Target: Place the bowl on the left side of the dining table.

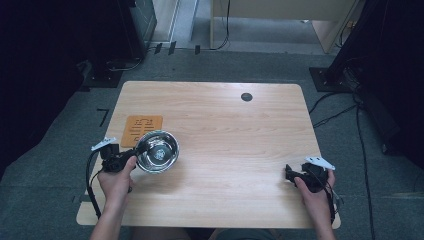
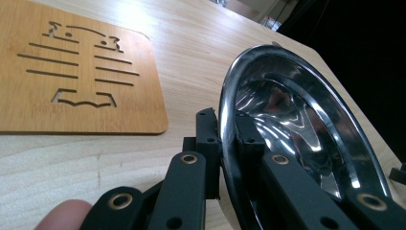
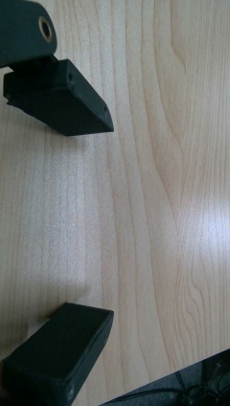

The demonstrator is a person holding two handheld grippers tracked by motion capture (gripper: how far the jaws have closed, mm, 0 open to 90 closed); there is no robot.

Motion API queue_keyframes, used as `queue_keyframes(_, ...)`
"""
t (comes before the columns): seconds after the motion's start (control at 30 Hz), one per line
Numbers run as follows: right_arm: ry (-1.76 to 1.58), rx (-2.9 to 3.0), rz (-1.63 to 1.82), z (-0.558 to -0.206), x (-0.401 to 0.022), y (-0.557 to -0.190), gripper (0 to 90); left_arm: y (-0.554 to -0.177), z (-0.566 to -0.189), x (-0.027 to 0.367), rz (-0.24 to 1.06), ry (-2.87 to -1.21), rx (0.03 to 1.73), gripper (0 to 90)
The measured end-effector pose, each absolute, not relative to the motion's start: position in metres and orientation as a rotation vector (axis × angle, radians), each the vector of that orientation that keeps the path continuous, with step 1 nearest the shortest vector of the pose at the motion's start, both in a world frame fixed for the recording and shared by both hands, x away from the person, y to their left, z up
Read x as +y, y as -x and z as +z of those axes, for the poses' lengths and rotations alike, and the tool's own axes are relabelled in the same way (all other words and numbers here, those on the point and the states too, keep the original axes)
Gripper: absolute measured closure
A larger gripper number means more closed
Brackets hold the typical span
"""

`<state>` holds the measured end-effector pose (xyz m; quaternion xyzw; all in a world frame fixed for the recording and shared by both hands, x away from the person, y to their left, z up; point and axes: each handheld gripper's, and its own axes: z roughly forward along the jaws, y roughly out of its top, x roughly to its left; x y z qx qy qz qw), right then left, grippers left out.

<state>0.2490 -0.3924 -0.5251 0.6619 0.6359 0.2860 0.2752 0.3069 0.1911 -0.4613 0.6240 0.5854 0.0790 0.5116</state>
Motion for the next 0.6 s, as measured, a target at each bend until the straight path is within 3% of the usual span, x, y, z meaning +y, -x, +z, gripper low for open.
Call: queue_keyframes(0.6, -1.780, 1.709, 0.769, -0.525, -0.392, -0.249, 10.4, -0.321, -0.459, 0.200, 0.231, -1.479, 1.446, 84.7)
